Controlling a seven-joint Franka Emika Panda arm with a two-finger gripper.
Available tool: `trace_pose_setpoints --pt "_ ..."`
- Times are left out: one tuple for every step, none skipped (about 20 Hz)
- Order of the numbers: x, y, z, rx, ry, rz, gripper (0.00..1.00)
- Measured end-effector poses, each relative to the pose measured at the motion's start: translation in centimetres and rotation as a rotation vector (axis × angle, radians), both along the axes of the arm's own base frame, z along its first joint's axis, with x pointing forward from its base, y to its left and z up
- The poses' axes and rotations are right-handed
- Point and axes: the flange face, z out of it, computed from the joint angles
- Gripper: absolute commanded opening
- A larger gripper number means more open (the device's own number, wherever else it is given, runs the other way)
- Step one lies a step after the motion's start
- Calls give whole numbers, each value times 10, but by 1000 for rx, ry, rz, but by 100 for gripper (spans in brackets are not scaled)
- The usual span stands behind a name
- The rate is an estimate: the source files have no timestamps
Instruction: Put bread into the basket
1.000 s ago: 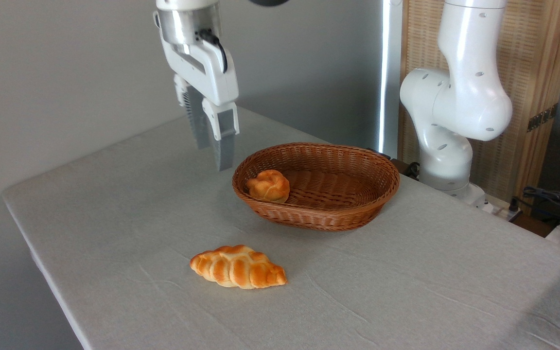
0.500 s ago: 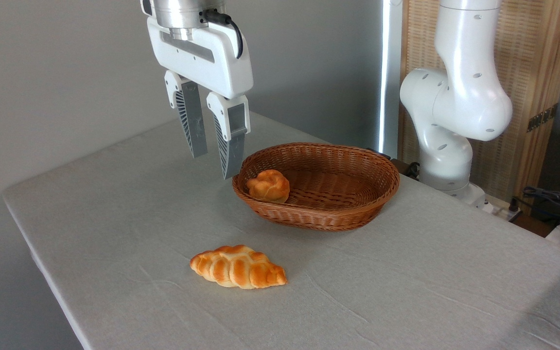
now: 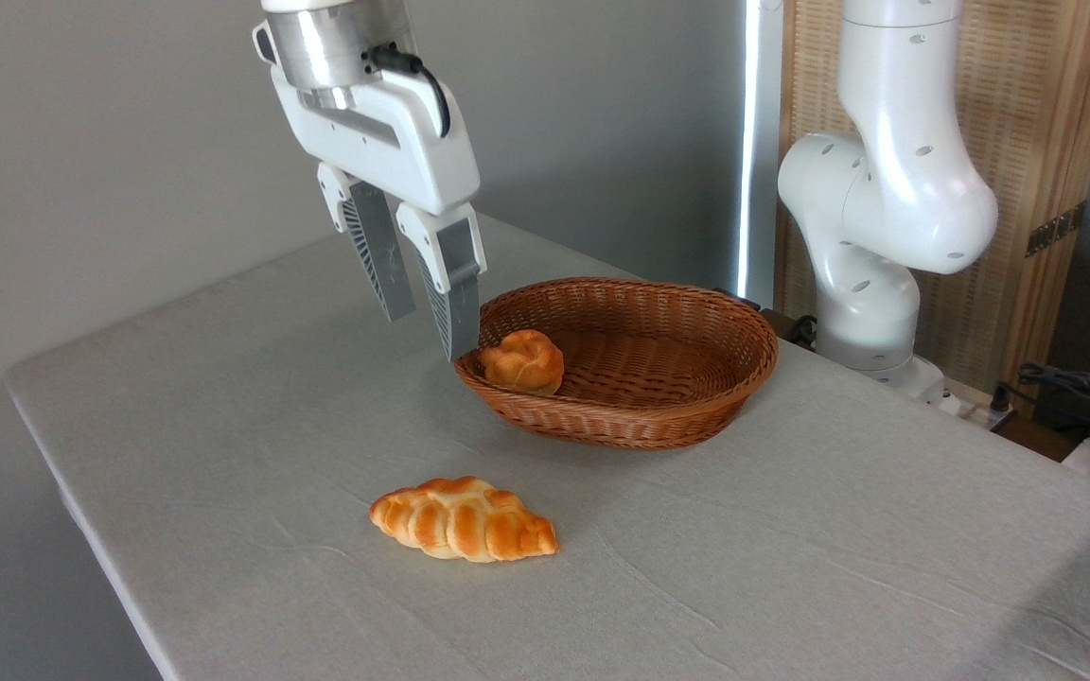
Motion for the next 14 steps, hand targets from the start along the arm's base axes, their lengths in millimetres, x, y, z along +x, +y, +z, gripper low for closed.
trace_pose_setpoints --pt "1 1 -2 1 4 4 100" --pt "2 3 -3 1 5 7 100" --pt "2 4 -2 1 3 8 100" --pt "2 3 -1 1 1 6 100" --pt "2 1 0 0 -1 4 100" --pt "2 1 1 0 -3 3 100" --pt "2 1 2 0 -5 3 100" --pt "2 2 2 0 -6 5 100" --pt "2 3 2 0 -6 7 100" --pt "2 4 3 0 -6 8 100" --pt "2 4 3 0 -7 9 100" --pt "3 5 4 0 -9 10 100" --pt "3 5 4 -1 -10 10 100" --pt "3 5 5 -1 -11 10 100"
